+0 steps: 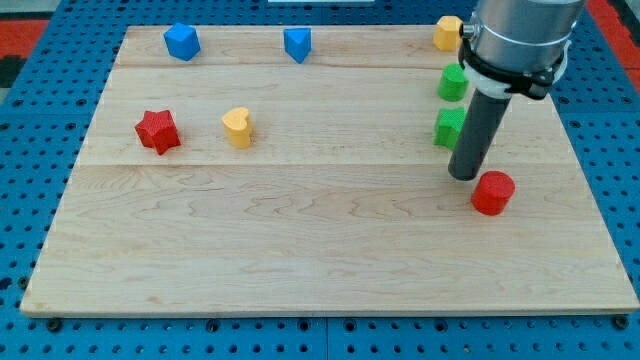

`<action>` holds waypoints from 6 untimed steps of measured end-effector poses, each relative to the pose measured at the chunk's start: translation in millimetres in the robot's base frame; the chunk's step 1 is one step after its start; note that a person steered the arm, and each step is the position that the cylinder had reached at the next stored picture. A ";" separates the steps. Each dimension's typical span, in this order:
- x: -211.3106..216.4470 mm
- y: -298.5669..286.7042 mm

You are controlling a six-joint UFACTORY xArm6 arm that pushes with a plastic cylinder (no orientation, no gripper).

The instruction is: Move the yellow heart down a bit

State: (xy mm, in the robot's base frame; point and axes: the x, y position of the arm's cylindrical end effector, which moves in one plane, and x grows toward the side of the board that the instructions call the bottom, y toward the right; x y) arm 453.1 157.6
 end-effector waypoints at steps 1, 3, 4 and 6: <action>32.0 22.8; -9.0 -155.2; -55.8 -195.4; -134.9 -260.2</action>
